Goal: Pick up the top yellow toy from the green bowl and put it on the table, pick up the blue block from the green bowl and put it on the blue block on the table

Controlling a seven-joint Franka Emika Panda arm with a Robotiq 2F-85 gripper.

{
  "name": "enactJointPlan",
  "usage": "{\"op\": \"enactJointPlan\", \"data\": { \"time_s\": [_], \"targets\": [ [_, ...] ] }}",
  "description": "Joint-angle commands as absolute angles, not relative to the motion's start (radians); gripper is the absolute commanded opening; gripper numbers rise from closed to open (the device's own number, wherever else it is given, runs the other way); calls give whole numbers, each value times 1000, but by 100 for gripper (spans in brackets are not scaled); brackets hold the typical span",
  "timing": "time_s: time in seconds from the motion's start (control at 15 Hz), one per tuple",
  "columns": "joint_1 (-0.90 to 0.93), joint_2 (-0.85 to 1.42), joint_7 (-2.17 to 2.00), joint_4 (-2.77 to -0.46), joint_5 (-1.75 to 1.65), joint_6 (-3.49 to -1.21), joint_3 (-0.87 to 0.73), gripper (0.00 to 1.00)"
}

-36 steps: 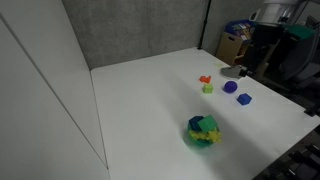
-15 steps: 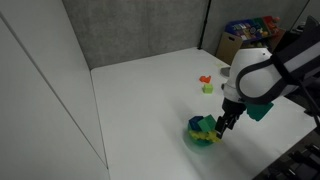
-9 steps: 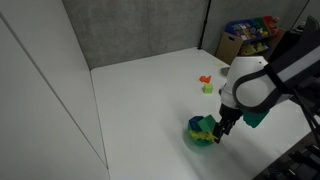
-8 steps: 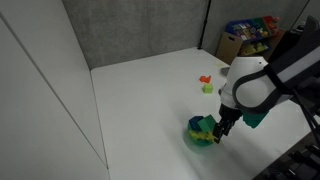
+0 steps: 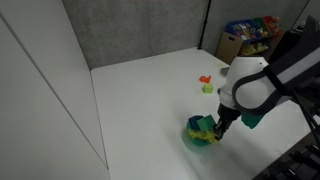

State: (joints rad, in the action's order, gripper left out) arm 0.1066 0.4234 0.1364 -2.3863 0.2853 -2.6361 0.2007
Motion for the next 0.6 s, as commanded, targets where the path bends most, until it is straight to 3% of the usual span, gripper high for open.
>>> {"op": "enactJointPlan", "data": {
  "time_s": [0.0,0.53],
  "targets": [
    [98,414,111,-2391,268,-2659,208,5],
    [81,351,131,-2402,279,-2620,224,4]
  ]
}}
